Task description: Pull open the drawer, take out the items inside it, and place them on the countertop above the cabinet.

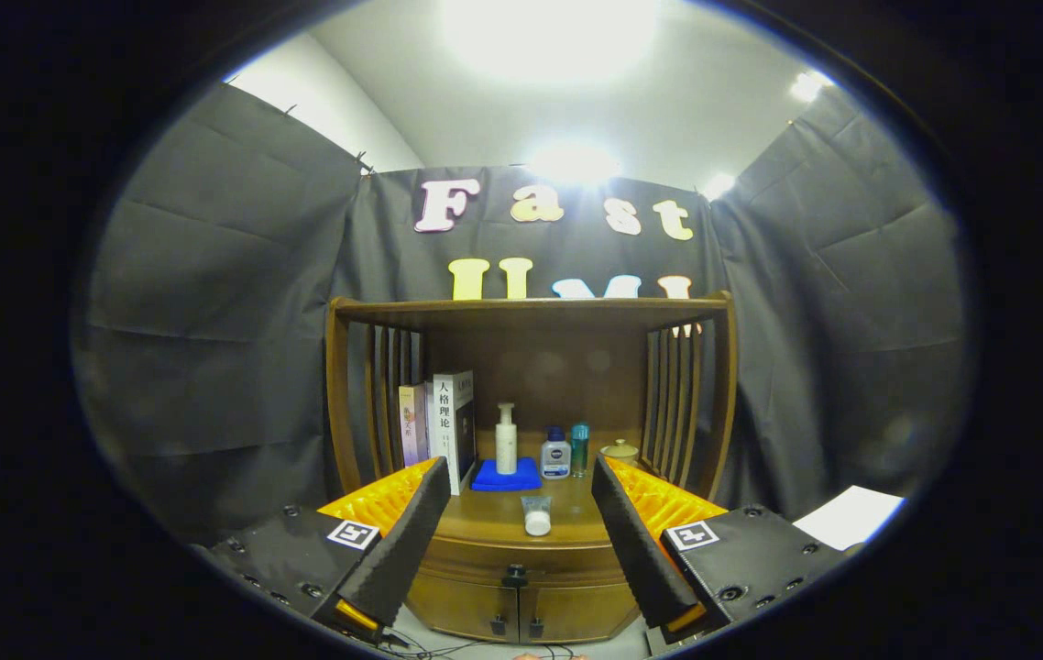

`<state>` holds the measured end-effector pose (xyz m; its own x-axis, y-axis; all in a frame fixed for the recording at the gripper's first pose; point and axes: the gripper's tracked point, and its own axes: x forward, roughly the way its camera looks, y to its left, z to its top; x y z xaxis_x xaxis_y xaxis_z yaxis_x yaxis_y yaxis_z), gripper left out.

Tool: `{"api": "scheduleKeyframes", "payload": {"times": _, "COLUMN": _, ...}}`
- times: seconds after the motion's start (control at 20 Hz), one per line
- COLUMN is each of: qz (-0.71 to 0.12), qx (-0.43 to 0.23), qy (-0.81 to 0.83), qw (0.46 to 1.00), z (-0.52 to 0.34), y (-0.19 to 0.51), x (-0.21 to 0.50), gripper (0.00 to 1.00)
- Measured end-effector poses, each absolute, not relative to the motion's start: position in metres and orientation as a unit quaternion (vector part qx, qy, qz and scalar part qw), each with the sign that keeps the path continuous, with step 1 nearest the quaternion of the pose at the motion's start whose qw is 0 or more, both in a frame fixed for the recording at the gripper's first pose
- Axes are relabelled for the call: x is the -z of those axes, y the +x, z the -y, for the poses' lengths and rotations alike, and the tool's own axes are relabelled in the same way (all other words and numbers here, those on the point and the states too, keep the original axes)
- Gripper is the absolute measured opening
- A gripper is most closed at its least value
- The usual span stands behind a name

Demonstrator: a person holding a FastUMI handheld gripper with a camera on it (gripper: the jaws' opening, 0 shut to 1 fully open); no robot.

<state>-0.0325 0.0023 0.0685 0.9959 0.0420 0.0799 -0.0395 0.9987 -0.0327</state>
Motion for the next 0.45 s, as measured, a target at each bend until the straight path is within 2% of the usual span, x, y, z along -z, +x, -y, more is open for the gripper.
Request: {"api": "scheduleKeyframes", "payload": {"times": 0.45, "qz": 0.046, "qx": -0.02, "qy": -0.001, "qw": 0.999, "z": 0.008, "y": -0.054, "x": -0.05, "gripper": 0.98}}
